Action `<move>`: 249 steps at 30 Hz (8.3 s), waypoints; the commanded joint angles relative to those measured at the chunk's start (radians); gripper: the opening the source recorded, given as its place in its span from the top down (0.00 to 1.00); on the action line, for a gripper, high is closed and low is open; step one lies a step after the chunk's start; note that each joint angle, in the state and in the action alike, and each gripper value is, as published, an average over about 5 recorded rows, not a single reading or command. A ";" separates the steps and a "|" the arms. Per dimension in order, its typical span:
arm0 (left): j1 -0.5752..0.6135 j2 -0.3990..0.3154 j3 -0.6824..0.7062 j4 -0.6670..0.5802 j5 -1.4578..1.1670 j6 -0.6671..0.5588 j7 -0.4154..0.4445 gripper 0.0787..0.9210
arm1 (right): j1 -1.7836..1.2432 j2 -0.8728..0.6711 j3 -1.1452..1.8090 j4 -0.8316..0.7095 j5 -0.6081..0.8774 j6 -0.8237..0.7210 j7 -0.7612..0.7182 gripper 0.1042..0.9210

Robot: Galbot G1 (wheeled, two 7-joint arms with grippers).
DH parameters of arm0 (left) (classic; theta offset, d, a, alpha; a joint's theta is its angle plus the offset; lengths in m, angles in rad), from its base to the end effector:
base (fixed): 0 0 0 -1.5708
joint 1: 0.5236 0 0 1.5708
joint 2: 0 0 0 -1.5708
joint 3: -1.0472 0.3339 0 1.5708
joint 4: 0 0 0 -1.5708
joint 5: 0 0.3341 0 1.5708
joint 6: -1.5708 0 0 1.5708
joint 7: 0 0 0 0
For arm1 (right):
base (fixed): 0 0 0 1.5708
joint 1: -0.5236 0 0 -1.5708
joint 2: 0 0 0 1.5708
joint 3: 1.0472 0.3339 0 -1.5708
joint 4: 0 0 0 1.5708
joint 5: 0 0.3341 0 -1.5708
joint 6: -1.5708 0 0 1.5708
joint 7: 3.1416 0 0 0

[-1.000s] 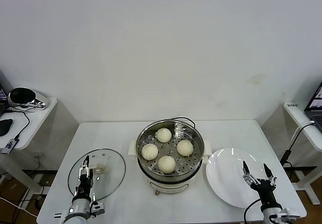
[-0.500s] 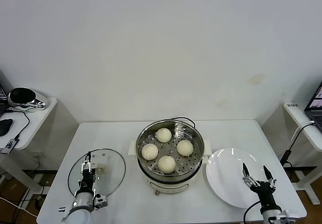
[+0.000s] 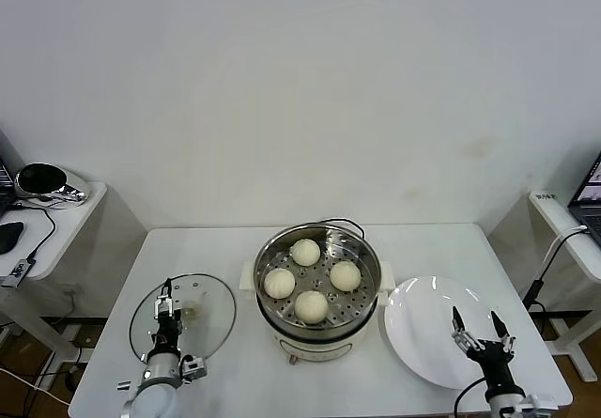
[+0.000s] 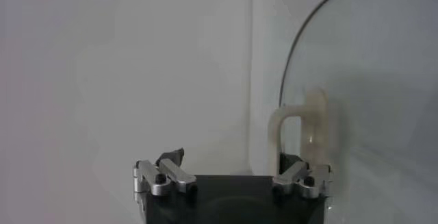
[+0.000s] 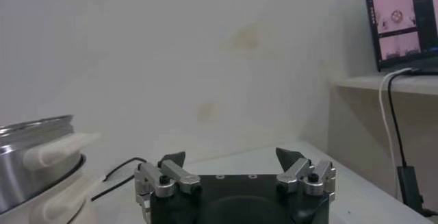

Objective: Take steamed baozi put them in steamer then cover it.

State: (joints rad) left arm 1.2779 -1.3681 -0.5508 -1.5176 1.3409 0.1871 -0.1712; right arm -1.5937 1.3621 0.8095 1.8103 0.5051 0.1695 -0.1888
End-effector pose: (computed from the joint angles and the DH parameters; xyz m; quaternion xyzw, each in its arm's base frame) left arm 0.2463 0.0797 -0.4098 0.0414 -0.6938 -0.7093 0.1175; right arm 0.1464 -0.1423 -0.3585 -0.0368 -0.9951 -0.0902 0.0168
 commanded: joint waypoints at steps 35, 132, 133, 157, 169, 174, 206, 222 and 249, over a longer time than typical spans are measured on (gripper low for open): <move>0.129 0.015 0.064 -0.332 -0.072 0.292 0.062 0.94 | 0.001 0.014 -0.004 0.022 -0.006 0.001 -0.002 0.12; -0.255 -0.243 0.720 -0.241 0.406 0.592 0.503 0.94 | 0.026 0.071 0.021 -0.037 -0.155 -0.050 0.046 0.12; -0.254 -0.243 0.719 -0.241 0.406 0.592 0.503 0.94 | 0.025 0.071 0.021 -0.037 -0.156 -0.050 0.046 0.12; -0.240 -0.239 0.722 -0.251 0.405 0.590 0.530 0.94 | 0.025 0.078 0.014 -0.038 -0.160 -0.048 0.045 0.12; -0.235 -0.235 0.736 -0.285 0.404 0.587 0.547 0.91 | 0.024 0.079 0.013 -0.038 -0.160 -0.046 0.045 0.12; -0.219 -0.233 0.749 -0.322 0.404 0.585 0.558 0.75 | 0.023 0.079 0.015 -0.038 -0.160 -0.046 0.045 0.12; -0.037 -0.116 0.602 -0.837 0.087 0.485 0.485 0.12 | -0.007 0.060 -0.002 -0.012 -0.163 -0.054 0.042 0.12; 0.395 -0.093 -0.169 -0.721 -1.212 -0.188 0.232 0.12 | -0.116 0.031 -0.111 0.063 -0.180 -0.039 0.066 0.12; 0.544 -0.128 -0.119 -0.648 -1.328 -0.073 0.281 0.12 | -0.249 -0.020 -0.099 0.257 -0.246 -0.208 0.050 0.12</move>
State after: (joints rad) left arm 1.7772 -1.4868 -0.6433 -2.1772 0.0673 0.1427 0.1104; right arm -1.8120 1.3568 0.7137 2.0120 0.2793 -0.0013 -0.1359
